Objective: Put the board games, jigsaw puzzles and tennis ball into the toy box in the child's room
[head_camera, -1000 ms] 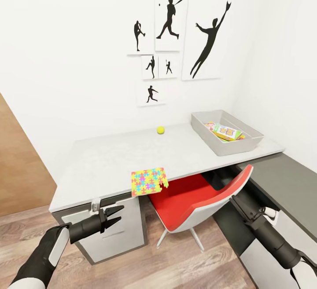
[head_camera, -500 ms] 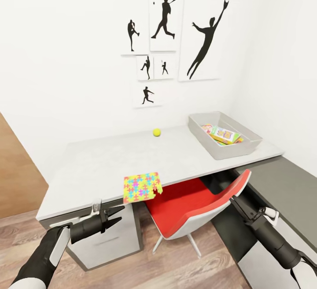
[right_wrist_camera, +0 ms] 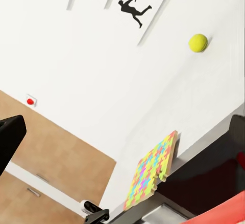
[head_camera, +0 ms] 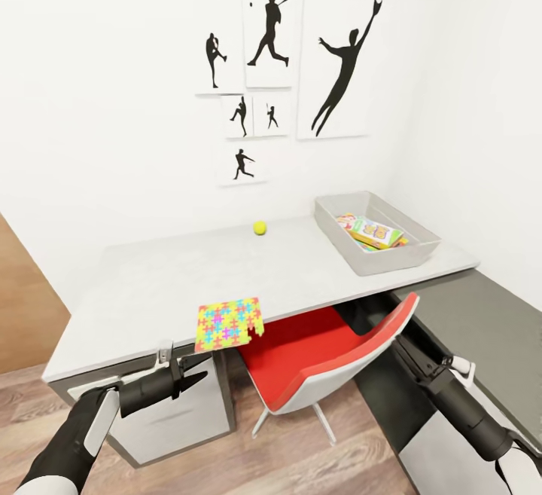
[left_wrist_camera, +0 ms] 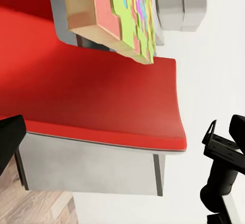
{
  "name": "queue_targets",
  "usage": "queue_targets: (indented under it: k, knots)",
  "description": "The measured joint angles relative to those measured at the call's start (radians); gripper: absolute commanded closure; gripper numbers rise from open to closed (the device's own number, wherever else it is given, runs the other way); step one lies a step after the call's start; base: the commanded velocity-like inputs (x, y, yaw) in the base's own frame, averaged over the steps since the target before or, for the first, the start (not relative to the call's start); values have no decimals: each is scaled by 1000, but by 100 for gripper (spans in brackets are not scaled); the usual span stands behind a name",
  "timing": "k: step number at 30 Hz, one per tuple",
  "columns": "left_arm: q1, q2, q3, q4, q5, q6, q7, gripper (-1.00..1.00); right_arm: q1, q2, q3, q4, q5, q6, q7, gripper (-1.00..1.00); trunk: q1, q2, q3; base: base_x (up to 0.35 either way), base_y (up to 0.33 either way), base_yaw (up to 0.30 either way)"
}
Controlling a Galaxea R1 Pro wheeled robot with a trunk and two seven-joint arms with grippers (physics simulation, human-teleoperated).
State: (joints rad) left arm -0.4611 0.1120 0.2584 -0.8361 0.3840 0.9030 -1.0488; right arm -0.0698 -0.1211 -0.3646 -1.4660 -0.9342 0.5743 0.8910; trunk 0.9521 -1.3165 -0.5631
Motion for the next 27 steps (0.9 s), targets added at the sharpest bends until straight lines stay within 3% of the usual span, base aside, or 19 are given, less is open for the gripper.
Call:
queue_targets:
  k: [27]
  knots:
    - [0, 0, 2, 0, 0, 0, 0, -100, -1, 0, 1, 1, 1, 0, -3, -100, 0, 0, 0, 76, -6, 0]
